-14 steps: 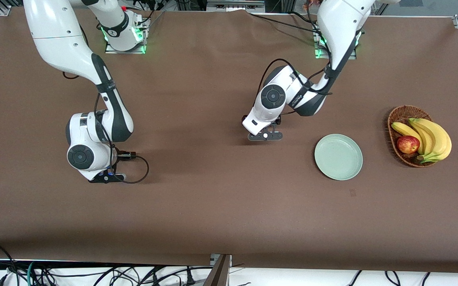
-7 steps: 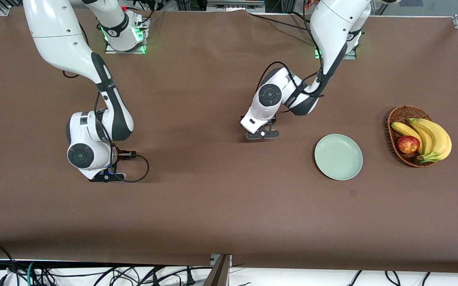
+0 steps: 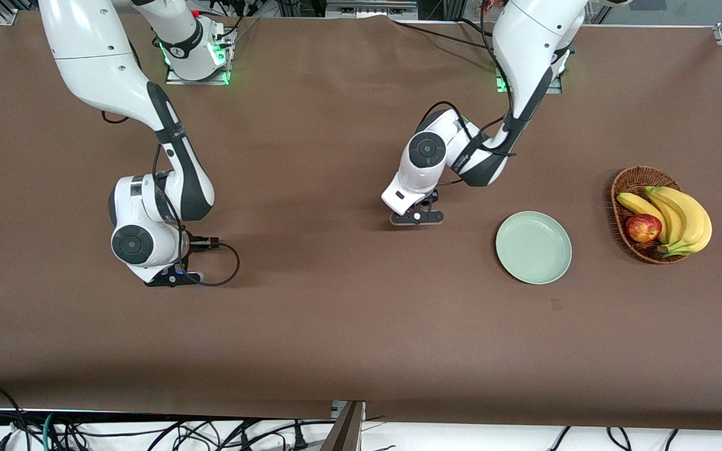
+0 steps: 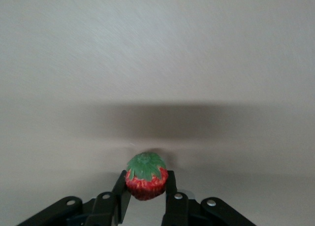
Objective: Collect all strawberries into plate
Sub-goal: 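Grasp the mid-table strawberry with the left gripper and lift it, then release the strawberry onto the plate while the right gripper grasps another strawberry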
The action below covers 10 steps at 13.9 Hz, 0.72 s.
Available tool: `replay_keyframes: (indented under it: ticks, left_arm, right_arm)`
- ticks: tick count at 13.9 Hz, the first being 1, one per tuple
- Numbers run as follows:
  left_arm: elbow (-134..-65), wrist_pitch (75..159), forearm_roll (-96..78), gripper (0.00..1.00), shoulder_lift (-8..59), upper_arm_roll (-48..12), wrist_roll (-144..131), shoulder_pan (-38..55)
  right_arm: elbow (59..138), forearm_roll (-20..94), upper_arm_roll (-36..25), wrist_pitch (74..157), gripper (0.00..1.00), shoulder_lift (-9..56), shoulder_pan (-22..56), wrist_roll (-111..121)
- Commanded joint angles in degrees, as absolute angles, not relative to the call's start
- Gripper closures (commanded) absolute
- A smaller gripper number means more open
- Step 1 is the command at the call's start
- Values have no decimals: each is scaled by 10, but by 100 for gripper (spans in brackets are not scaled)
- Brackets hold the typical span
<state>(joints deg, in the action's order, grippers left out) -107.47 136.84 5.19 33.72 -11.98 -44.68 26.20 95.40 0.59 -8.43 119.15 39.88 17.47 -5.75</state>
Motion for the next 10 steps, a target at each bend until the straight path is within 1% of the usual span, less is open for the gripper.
replay_keyframes:
  ticks: [1,2,3,5,8,10]
  left_arm:
    - [-1050,1246,75,93,285,-120,-399,215]
    - [-1036,1207,75,92,276,-120,-352,188]
    - [-1024,1187,74,92,272,-125,-306,154]
    - [-1023,1173,74,92,266,-121,-215,113]
    - [-1024,1182,76,92,283,-120,-63,25]
    - [-1027,1207,82,91,296,-120,-16,8]
  right_arm:
    - [975,11,-83,1202,2,383,178,-46]
    - [975,11,-83,1202,2,384,178,-45]
    - [975,11,-82,1203,2,385,178,-45]
    - [976,11,-82,1205,2,386,183,-48]
    - [976,12,-81,1208,2,390,185,-52]
    - [978,12,-79,1214,2,391,185,-49]
